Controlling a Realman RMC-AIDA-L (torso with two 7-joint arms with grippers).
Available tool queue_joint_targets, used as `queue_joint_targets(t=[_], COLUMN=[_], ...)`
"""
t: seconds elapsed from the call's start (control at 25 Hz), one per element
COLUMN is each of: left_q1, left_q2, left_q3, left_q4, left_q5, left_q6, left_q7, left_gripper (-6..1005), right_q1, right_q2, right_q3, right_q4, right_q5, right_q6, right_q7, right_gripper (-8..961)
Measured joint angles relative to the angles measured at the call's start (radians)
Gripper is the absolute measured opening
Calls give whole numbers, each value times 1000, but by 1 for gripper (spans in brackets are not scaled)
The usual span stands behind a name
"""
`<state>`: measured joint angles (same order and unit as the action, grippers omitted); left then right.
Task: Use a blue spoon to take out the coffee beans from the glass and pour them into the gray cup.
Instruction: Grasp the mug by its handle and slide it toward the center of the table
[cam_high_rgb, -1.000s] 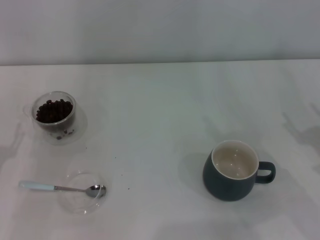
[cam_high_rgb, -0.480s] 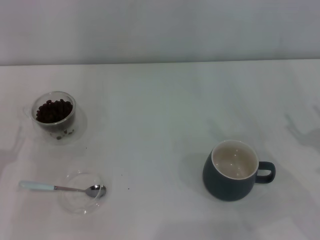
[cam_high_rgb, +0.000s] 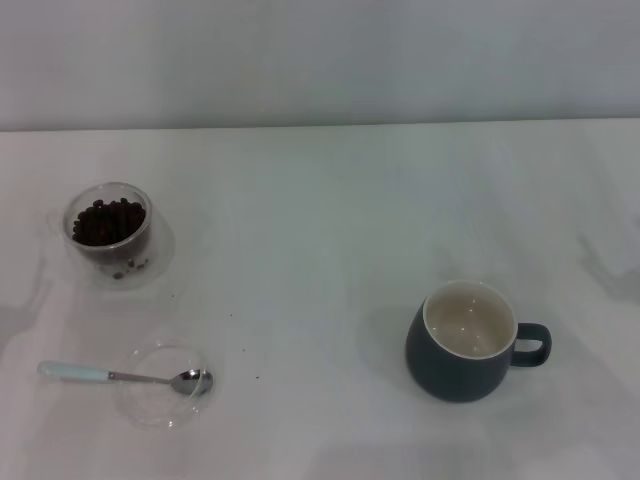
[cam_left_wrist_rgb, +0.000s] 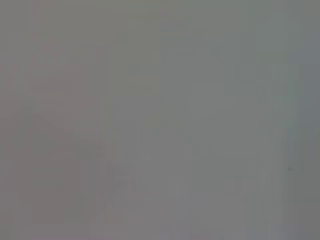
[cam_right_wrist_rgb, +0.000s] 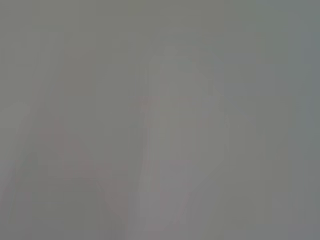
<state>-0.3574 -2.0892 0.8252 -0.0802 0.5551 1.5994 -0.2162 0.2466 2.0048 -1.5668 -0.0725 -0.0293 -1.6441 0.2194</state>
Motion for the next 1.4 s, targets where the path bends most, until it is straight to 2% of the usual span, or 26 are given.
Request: queue_joint_targets(t=[0.2,0.36,0.68,1.0,1.4], left_q1=[7,14,20,29,32], left_q2=[3,5,8,6,4], left_q3=[0,-7,-8,-8,-5], left_q4=[3,9,24,16,14], left_q5=[-4,-17,-34,-50,-49], left_q6=[0,1,1,0,1], left_q7=[4,2,-1,-3,-58], left_gripper=[887,887,887,888,886], right_q1=[-31,-87,-172,-176,-150], right_q2=[-12,-26,-31,1,12], right_q3=[-7,-9,-9,-42,-63], right_q4=[38,44,72,136,123], right_q5=[-13,-91,-286,-346,-349], right_q6=[-1,-18,-60,-37,33], right_q7=[-1,18,91,88,119], right_gripper=[838,834,826,819,809])
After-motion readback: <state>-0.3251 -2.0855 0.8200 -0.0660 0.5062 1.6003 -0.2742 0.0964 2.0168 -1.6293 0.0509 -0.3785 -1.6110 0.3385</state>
